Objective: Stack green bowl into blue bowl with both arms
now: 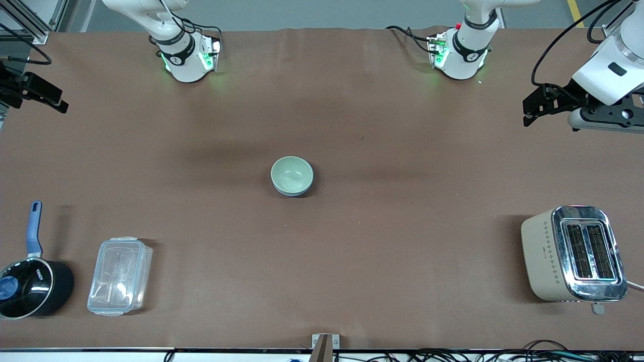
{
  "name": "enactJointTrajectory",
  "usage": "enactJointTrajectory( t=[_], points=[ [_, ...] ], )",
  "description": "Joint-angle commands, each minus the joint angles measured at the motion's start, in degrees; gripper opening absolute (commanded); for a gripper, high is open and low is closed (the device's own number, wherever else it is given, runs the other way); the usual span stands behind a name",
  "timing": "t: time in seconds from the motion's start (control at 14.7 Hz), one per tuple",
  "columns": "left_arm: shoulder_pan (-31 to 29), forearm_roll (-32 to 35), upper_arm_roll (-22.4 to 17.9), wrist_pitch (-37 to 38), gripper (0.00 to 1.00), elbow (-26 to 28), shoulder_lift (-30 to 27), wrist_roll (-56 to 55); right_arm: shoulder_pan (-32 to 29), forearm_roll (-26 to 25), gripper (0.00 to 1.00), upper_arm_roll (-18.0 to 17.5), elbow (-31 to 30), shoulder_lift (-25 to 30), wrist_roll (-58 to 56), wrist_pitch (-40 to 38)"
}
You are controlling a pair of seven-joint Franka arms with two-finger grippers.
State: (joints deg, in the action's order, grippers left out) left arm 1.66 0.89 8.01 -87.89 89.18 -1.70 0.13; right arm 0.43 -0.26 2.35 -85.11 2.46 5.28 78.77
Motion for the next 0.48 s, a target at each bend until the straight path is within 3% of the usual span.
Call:
enactJointTrajectory(
  t=[0.0, 0.41],
  points=[
    [-0.35, -0.10, -0.10, 1.40, 1.00, -0.23, -0.85, 1.98, -1.13, -0.35, 1.00, -1.47, 0.82, -0.79, -0.27, 0.94],
    [-0.35, -0.18, -0.10, 1.40, 1.00, -0.67, -0.76, 1.80, -1.49, -0.26, 1.00, -1.30, -0.67, -1.58, -6.16, 4.81]
  ],
)
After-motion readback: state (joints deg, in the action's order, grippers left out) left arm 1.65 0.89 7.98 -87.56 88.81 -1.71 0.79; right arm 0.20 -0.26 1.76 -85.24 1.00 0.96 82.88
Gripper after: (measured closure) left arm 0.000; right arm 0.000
